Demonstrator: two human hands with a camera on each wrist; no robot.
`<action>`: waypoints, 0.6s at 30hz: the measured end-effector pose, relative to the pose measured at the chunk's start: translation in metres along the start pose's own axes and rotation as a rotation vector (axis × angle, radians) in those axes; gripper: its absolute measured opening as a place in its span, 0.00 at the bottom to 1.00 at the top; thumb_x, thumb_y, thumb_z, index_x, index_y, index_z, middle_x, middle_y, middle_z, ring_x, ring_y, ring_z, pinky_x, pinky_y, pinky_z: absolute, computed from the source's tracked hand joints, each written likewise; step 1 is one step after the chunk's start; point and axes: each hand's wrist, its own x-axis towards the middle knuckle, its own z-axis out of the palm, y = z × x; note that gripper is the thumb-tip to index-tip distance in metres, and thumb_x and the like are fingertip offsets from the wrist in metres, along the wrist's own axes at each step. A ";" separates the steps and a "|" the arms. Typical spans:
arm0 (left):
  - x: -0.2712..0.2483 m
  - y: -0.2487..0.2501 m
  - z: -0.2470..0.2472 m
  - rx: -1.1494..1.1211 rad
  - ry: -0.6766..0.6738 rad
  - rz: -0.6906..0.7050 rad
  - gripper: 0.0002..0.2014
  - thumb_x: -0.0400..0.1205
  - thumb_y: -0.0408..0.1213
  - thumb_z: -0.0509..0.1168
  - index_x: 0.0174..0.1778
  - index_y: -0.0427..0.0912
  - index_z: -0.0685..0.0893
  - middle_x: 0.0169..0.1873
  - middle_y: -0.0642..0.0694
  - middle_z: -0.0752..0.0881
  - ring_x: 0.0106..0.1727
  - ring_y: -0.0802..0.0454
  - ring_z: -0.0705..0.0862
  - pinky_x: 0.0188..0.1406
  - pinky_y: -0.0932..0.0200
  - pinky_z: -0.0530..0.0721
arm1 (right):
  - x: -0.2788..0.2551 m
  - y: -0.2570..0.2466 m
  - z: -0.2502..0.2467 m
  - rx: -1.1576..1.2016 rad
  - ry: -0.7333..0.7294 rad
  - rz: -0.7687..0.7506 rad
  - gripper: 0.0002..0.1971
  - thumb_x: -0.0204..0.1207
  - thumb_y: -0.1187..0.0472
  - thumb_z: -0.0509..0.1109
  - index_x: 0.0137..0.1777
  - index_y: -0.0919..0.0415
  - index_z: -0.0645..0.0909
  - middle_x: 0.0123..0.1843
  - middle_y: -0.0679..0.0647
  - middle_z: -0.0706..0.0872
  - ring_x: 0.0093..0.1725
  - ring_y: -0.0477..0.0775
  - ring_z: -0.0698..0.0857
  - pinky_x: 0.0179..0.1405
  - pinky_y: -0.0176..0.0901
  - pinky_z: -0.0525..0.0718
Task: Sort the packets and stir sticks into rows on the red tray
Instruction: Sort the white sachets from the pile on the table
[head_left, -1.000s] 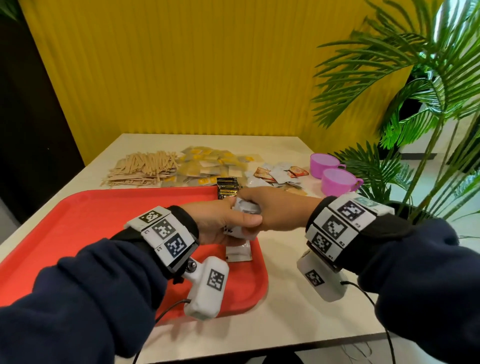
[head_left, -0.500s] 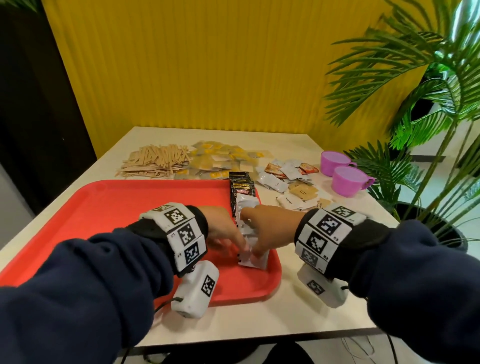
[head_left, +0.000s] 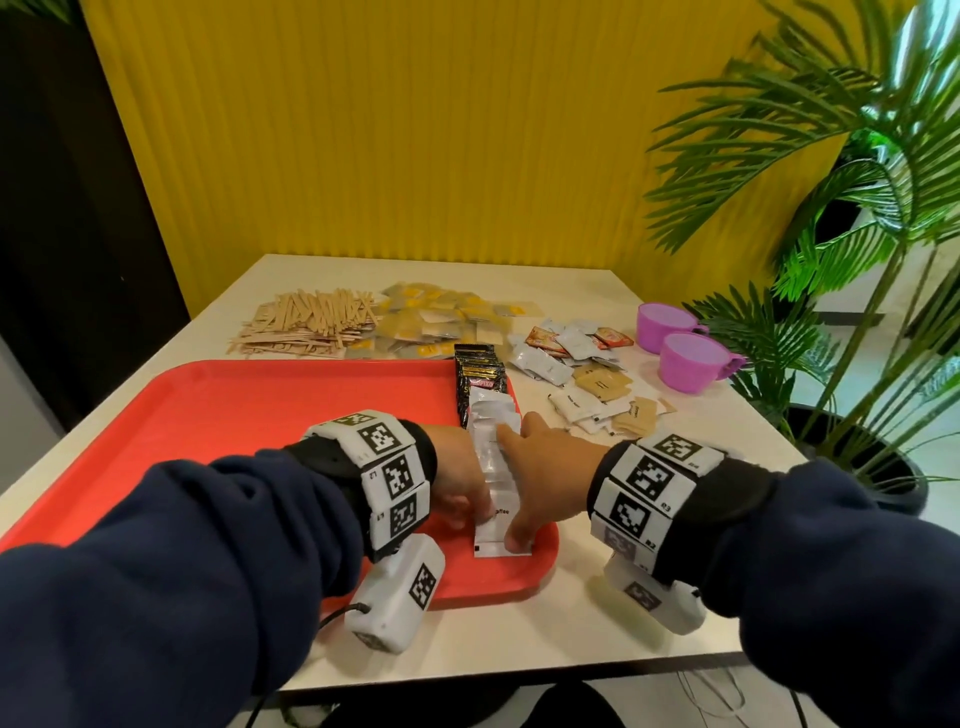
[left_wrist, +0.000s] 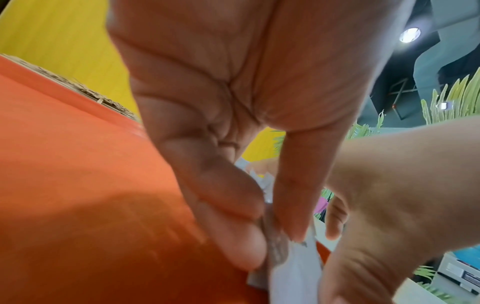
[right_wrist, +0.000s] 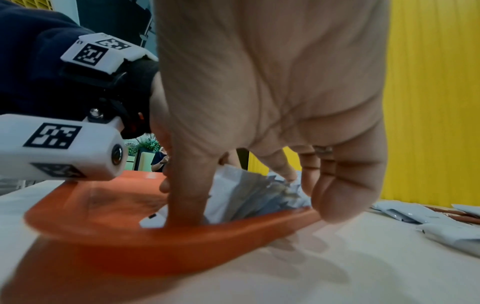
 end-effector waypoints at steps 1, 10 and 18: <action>0.001 0.000 0.001 0.019 0.012 -0.002 0.08 0.78 0.34 0.70 0.35 0.39 0.80 0.14 0.56 0.83 0.19 0.64 0.81 0.27 0.71 0.82 | 0.000 -0.001 0.001 -0.010 0.008 0.006 0.50 0.55 0.44 0.84 0.72 0.58 0.60 0.65 0.59 0.66 0.60 0.62 0.76 0.47 0.49 0.79; 0.007 0.000 0.005 0.059 0.017 0.003 0.11 0.81 0.32 0.65 0.32 0.40 0.75 0.08 0.57 0.76 0.12 0.66 0.75 0.18 0.74 0.76 | 0.006 0.006 -0.003 0.083 0.028 0.077 0.55 0.56 0.42 0.82 0.76 0.63 0.57 0.67 0.60 0.67 0.65 0.63 0.74 0.57 0.52 0.79; 0.011 0.003 0.002 0.013 -0.111 -0.056 0.09 0.82 0.33 0.63 0.35 0.39 0.81 0.33 0.46 0.85 0.29 0.56 0.81 0.31 0.66 0.78 | 0.008 0.011 -0.001 0.146 -0.001 0.117 0.47 0.59 0.39 0.79 0.73 0.61 0.64 0.66 0.59 0.68 0.62 0.59 0.76 0.53 0.47 0.78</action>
